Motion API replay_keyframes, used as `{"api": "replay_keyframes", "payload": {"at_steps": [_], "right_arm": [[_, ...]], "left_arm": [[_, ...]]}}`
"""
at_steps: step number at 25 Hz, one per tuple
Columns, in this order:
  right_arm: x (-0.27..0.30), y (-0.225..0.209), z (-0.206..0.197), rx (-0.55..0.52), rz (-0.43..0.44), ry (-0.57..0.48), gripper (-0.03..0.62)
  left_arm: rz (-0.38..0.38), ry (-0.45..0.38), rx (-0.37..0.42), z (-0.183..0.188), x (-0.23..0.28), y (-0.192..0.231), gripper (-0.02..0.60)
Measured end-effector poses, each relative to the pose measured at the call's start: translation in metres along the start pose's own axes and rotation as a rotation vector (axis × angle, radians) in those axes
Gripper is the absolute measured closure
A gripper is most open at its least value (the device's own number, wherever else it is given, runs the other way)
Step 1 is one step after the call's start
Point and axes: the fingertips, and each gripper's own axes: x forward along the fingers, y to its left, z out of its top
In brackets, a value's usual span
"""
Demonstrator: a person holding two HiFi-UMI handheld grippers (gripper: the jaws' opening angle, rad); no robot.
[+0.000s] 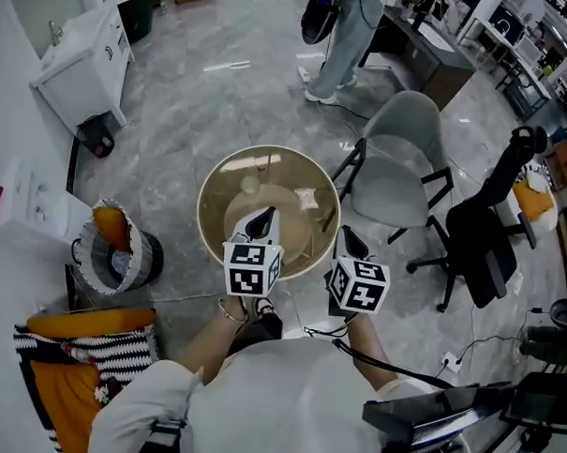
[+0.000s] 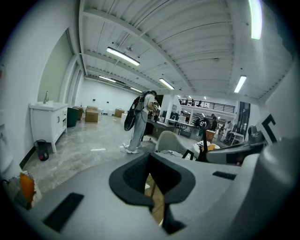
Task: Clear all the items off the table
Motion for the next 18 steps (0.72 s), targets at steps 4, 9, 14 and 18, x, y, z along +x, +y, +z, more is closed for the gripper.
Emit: {"api": "replay_keyframes", "payload": {"at_steps": [4,9,14,18], "right_arm": [[0.043,-0.017,0.019,0.002,-0.014,0.024,0.571],[0.095,-0.019,0.029,0.000,0.008,0.066,0.571],[0.136,-0.005,0.042,-0.025,0.059,0.083,0.571],[0.155,-0.006,0.051,-0.036,0.069,0.088,0.570]], "left_arm": [[0.003,0.011,-0.009,0.015,0.044,0.018,0.574],[0.028,0.027,-0.034,0.021,0.083,0.047,0.574],[0.075,0.048,-0.080,0.019,0.106,0.078,0.574],[0.093,0.060,-0.093,0.022,0.121,0.091,0.574]]}}
